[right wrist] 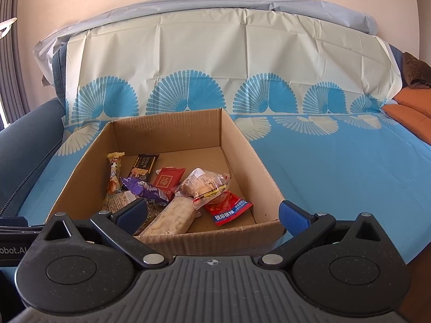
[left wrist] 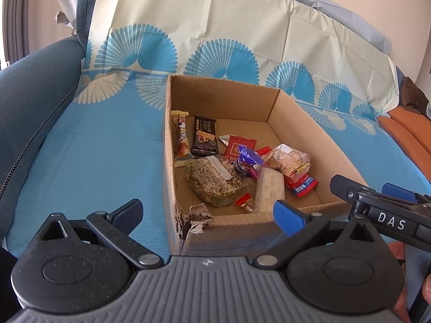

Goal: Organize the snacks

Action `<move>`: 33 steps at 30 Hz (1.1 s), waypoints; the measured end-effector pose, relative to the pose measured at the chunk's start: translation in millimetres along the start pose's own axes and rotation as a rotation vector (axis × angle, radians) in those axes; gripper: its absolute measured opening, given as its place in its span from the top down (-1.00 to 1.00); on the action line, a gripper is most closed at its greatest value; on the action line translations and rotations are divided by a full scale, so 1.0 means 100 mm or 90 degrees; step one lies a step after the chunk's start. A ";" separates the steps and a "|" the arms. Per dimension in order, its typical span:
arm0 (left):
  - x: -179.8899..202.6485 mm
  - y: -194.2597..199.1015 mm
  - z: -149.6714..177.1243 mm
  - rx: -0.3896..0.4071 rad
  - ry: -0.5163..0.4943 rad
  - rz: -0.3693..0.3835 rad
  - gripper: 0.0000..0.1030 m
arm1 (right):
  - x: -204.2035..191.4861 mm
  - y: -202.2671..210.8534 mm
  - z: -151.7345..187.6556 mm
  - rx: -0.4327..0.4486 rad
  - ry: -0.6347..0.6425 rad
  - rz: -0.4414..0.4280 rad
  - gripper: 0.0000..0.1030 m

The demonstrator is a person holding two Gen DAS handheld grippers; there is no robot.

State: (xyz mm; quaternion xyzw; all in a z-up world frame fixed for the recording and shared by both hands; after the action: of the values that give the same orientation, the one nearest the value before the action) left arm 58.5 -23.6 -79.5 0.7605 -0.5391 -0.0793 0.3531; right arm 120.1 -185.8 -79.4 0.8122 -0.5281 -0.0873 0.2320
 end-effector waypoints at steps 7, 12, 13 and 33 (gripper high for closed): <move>0.01 0.00 0.01 0.000 -0.003 -0.001 -0.99 | -0.02 -0.01 0.00 0.000 0.006 0.000 -0.99; 0.01 0.00 0.01 0.002 -0.004 -0.001 -0.99 | -0.03 -0.01 0.00 0.000 0.005 0.000 -0.99; 0.01 0.00 0.01 0.002 -0.005 -0.001 -0.99 | -0.03 -0.01 0.00 -0.001 0.006 0.000 -0.99; 0.02 -0.07 0.01 0.007 -0.010 0.000 -0.99 | -0.03 -0.04 -0.03 0.000 0.006 -0.001 -0.99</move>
State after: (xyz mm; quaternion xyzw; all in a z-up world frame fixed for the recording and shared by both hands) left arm 64.4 -24.2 -83.8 0.7616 -0.5424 -0.0821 0.3450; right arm 123.1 -180.9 -79.4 0.8129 -0.5265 -0.0836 0.2346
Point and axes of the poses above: each gripper's, at about its wrist camera, not at the fingertips, and y roughly against the way its jaws point, x to its right, z to its underside, the point moved 10 cm from there along -y, roughly the way its jaws point, and after that the axes turned 9 degrees about y, right-handed, at the moved point
